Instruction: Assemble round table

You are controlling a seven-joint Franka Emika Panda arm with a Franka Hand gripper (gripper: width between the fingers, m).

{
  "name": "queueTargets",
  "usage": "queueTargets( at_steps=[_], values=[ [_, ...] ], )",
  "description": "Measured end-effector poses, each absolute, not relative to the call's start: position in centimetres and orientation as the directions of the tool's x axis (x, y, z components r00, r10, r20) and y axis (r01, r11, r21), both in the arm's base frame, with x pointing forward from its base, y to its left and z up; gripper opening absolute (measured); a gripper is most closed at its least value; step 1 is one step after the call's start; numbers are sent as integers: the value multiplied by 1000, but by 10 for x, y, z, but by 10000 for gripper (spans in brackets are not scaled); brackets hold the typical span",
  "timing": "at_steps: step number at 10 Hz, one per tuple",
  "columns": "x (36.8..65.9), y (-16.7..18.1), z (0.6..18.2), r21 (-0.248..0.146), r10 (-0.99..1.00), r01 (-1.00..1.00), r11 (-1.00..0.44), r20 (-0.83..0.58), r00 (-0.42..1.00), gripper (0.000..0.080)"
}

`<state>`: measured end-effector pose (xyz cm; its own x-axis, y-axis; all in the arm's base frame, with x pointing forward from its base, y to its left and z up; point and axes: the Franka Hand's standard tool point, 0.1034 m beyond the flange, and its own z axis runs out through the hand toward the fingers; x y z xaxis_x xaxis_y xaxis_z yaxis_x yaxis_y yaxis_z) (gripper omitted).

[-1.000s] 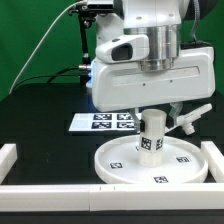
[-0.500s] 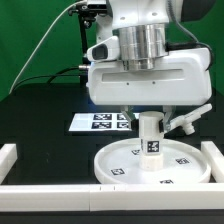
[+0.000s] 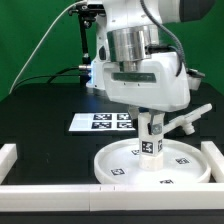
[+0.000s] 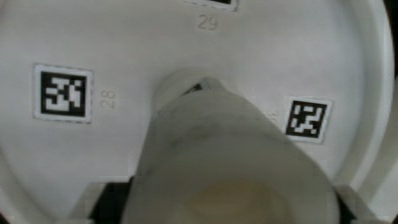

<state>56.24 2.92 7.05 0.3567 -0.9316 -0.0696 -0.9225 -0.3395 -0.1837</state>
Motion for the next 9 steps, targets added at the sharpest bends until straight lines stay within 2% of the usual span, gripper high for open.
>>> queueTargets(
  at_steps=[1,3,4,5,6,9],
  values=[
    [562,30,71,-184,-939,-930,-318,-78,336,404],
    [562,32,71,-181,-906,-898,-401,-69,418,412],
    [561,40,75,-146,-811,-811,-567,-73,580,582],
    [563,43,75,-150,-665,-664,-733,-47,745,582],
    [562,45,74,-150,-601,-600,-786,-45,798,635],
    [562,43,74,-153,-460,-457,-876,-18,888,649]
  ],
)
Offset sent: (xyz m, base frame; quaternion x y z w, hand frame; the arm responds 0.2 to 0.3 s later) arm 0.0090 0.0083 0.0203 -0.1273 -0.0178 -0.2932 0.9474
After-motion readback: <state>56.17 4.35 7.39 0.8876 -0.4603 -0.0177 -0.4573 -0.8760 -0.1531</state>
